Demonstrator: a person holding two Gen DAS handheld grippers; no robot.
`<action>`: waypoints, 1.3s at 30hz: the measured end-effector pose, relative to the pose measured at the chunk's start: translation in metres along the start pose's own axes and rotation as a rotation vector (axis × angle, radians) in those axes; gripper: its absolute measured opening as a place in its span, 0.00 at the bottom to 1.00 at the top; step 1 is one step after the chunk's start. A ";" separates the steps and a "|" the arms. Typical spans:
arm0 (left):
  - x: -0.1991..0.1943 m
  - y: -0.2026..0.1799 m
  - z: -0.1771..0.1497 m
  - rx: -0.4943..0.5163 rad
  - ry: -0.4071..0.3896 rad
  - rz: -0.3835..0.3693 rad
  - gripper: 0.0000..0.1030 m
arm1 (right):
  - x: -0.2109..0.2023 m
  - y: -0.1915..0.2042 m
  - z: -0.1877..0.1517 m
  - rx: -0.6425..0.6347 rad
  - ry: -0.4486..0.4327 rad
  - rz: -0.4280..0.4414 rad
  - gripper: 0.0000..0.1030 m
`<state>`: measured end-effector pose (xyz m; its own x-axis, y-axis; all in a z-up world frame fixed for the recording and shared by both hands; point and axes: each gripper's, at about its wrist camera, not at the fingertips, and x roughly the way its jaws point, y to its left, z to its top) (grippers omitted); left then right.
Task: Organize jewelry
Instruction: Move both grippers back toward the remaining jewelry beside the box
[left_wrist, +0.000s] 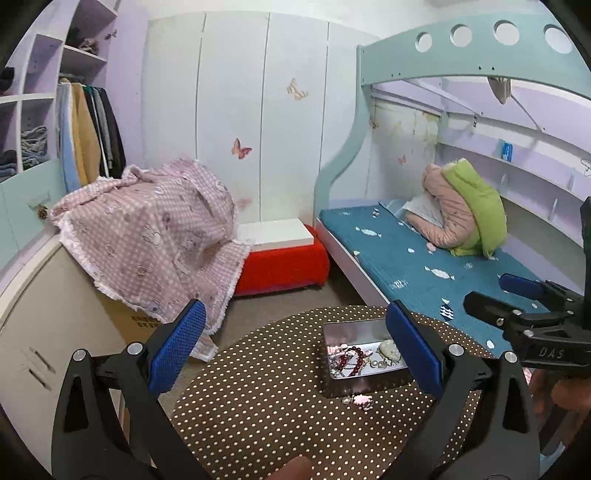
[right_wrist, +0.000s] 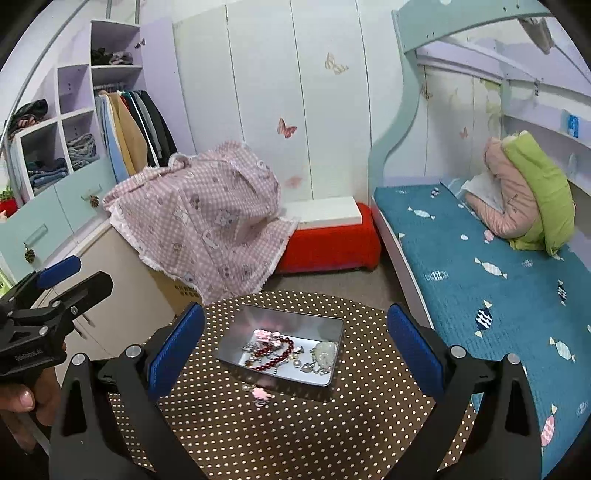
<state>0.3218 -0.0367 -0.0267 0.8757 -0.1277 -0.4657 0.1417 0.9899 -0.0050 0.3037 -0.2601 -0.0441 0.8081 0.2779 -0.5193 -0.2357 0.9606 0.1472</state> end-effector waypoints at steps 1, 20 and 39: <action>-0.004 0.001 -0.001 -0.002 -0.005 0.002 0.95 | -0.007 0.003 0.000 -0.003 -0.013 -0.002 0.92; -0.072 0.027 -0.041 -0.071 -0.052 0.067 0.95 | -0.074 0.036 -0.023 -0.042 -0.138 -0.057 0.92; -0.045 0.036 -0.097 -0.089 0.059 0.092 0.95 | 0.015 0.031 -0.102 -0.002 0.149 -0.060 0.92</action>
<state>0.2422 0.0110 -0.0919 0.8539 -0.0353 -0.5192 0.0186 0.9991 -0.0374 0.2537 -0.2266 -0.1334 0.7317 0.2160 -0.6465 -0.1904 0.9755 0.1105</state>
